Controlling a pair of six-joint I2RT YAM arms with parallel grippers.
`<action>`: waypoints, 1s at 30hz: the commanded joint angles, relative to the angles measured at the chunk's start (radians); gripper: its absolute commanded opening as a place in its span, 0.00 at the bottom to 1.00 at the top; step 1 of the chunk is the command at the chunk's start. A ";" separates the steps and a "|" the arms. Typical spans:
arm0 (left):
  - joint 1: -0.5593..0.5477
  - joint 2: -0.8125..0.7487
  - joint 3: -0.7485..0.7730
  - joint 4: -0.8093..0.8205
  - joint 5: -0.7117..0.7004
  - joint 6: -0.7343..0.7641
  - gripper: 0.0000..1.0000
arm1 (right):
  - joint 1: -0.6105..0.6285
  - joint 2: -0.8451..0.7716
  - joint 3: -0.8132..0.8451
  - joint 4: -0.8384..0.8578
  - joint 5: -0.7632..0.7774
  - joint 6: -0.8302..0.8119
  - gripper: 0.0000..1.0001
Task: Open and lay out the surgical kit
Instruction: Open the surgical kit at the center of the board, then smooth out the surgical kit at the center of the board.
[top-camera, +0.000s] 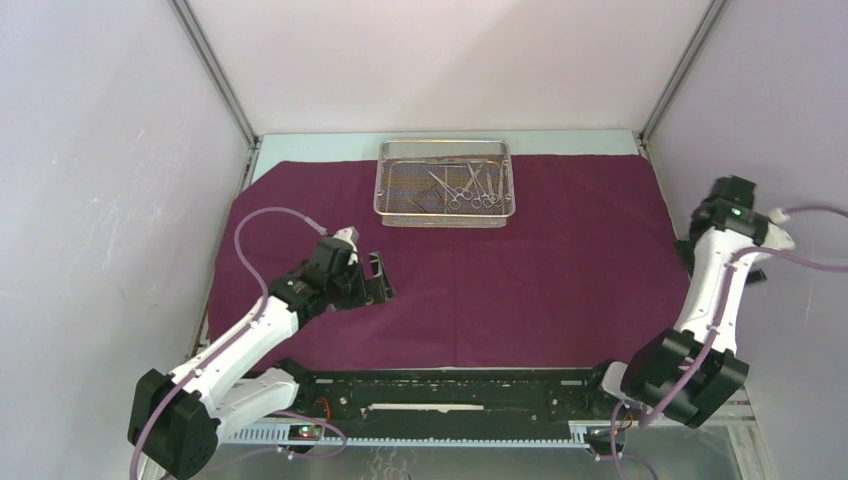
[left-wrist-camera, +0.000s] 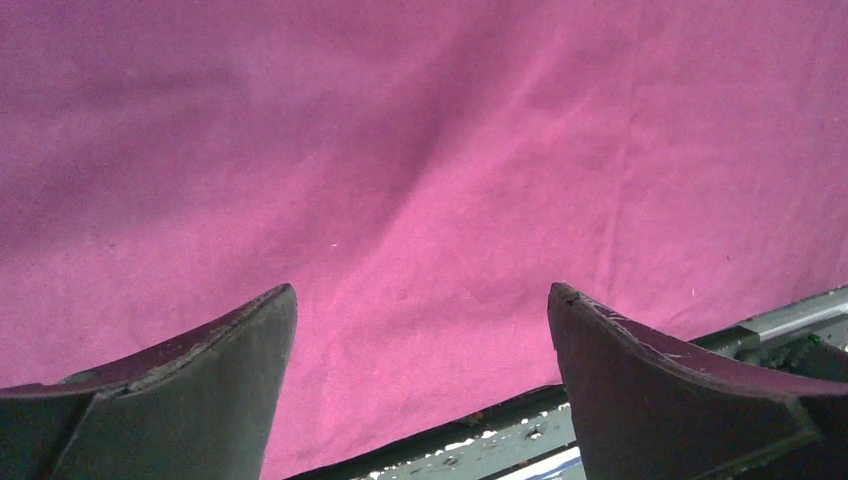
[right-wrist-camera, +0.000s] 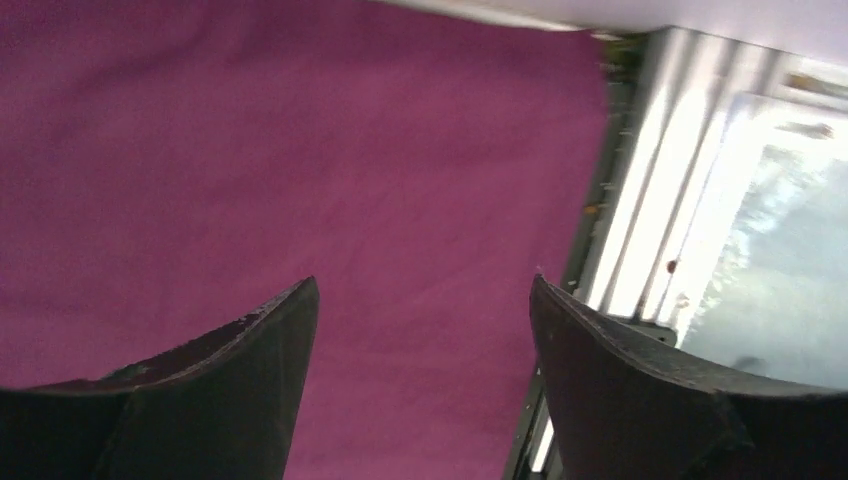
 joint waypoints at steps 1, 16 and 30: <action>0.010 -0.008 0.021 -0.008 -0.074 -0.054 1.00 | 0.188 -0.072 0.000 0.074 -0.094 -0.046 0.90; 0.362 -0.255 -0.073 -0.158 -0.321 -0.125 1.00 | 0.622 -0.126 -0.112 0.210 -0.189 -0.001 0.96; 0.972 -0.207 -0.034 -0.163 -0.388 -0.105 1.00 | 1.054 0.004 -0.111 0.314 -0.203 0.008 0.96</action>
